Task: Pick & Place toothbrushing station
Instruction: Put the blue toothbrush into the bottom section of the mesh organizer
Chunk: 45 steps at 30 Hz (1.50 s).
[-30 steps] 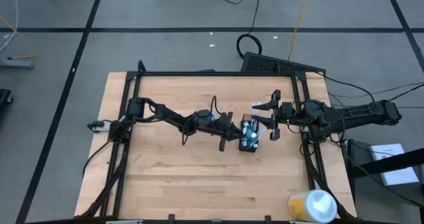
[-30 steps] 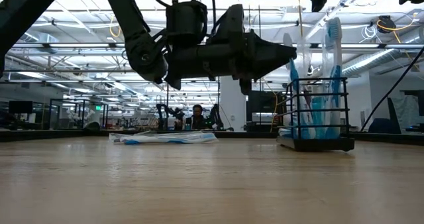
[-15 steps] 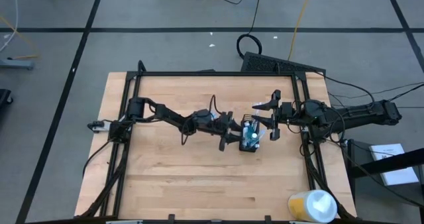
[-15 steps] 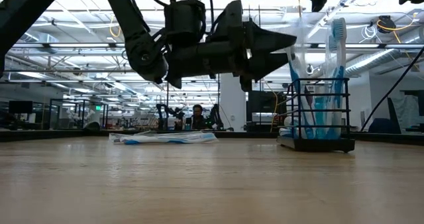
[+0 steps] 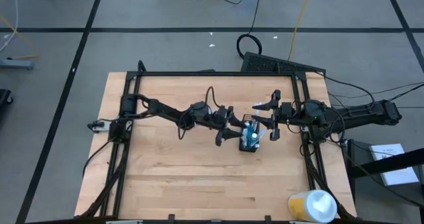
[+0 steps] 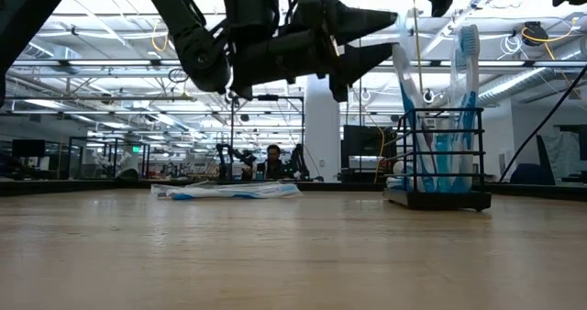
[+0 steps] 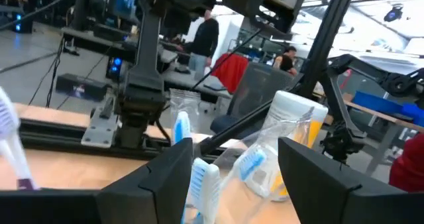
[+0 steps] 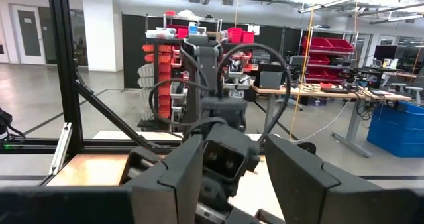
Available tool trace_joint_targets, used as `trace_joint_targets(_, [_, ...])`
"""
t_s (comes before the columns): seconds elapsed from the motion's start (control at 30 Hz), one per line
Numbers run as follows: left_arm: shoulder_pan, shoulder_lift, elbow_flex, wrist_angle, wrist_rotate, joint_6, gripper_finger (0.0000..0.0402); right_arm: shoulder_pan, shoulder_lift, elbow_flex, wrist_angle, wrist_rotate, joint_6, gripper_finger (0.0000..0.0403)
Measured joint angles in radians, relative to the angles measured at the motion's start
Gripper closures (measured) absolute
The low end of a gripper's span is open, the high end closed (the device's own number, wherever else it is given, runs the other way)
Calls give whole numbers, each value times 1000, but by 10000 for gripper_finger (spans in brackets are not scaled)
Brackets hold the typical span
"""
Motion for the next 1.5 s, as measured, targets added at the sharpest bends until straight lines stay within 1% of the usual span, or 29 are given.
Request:
trace_joint_targets(0.17, [17, -57, 0, -103, 24, -18, 174, 0, 0, 0, 0, 0, 0, 245])
trace_joint_targets(0.5, [36, -182, 0, -154, 27, -39, 174, 0, 0, 0, 0, 0, -3, 245])
trace_joint_targets(0.6, [39, -226, 0, -217, 27, -9, 174, 0, 0, 0, 0, 0, -3, 245])
trace_joint_targets(0.73, [41, -271, 0, -346, 26, 42, 174, 0, 0, 0, 0, 0, -3, 245])
trace_joint_targets(0.9, [31, -274, 0, -412, 14, 70, 174, 0, 0, 0, 0, 0, -3, 245])
trace_joint_targets(1.1, [-12, -265, 0, -458, -101, 93, 174, 0, 0, 0, 0, 0, -3, 245])
trace_joint_targets(1.33, [-60, -265, 0, -433, -123, 121, 174, 0, 0, 0, 2, 0, -3, 245])
trace_joint_targets(1.5, [-79, -265, 0, -456, -211, 138, 174, 0, 0, 0, 8, 0, -3, 245])
